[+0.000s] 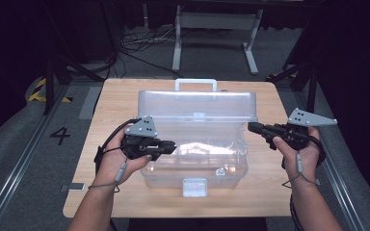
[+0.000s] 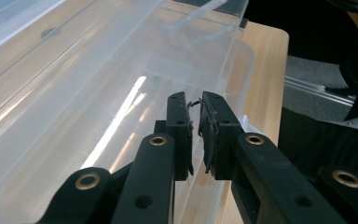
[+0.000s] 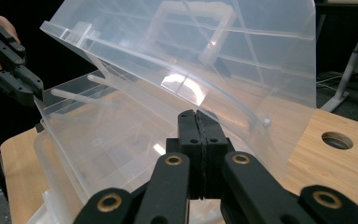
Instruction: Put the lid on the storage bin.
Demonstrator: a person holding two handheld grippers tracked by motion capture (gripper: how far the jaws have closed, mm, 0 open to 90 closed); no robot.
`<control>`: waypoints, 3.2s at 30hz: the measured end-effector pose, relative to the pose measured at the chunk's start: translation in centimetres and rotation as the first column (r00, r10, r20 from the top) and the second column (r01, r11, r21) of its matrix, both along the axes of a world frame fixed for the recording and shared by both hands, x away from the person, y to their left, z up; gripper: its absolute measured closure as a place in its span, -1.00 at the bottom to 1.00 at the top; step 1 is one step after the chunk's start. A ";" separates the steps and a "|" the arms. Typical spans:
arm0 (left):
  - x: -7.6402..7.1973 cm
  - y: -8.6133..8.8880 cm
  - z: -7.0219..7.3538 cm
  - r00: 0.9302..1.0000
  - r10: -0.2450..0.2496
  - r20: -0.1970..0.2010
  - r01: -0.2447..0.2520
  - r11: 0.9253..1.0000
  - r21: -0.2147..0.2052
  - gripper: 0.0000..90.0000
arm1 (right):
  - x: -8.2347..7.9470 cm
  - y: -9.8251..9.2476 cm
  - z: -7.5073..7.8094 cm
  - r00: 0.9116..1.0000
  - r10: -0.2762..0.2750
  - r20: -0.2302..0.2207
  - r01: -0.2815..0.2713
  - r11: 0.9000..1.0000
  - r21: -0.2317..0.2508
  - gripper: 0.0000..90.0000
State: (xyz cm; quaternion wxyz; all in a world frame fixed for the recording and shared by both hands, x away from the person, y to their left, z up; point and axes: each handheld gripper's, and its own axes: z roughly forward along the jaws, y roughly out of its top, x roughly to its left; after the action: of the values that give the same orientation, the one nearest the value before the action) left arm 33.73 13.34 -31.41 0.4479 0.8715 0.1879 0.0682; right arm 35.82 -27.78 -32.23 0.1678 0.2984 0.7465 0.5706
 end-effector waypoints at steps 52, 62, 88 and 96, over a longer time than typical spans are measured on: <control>-1.2 4.8 -1.6 0.939 0.342 -0.037 -0.343 0.923 -0.175 0.78 | -2.2 -0.1 -1.2 0.999 0.038 -0.012 -0.039 0.994 -0.101 1.00; -1.4 4.9 -1.8 0.944 0.326 -0.057 -0.331 0.932 -0.148 0.82 | -2.5 -0.2 -1.2 0.998 0.041 -0.040 -0.046 0.991 -0.129 1.00; -1.7 4.9 -2.2 0.934 0.337 -0.119 -0.341 0.940 -0.010 0.99 | -3.0 0.1 -1.5 0.992 0.034 -0.119 -0.063 0.967 -0.246 1.00; -1.9 4.9 -2.2 0.934 0.332 -0.130 -0.331 0.943 0.033 1.00 | -3.1 0.0 -1.6 0.989 0.039 -0.139 -0.076 0.959 -0.273 1.00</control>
State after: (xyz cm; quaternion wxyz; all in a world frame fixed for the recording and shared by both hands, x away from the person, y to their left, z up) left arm 31.84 18.25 -33.60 0.4117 0.8324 0.3611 0.0852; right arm 32.69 -27.81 -33.85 0.1414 0.2875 0.8370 0.4437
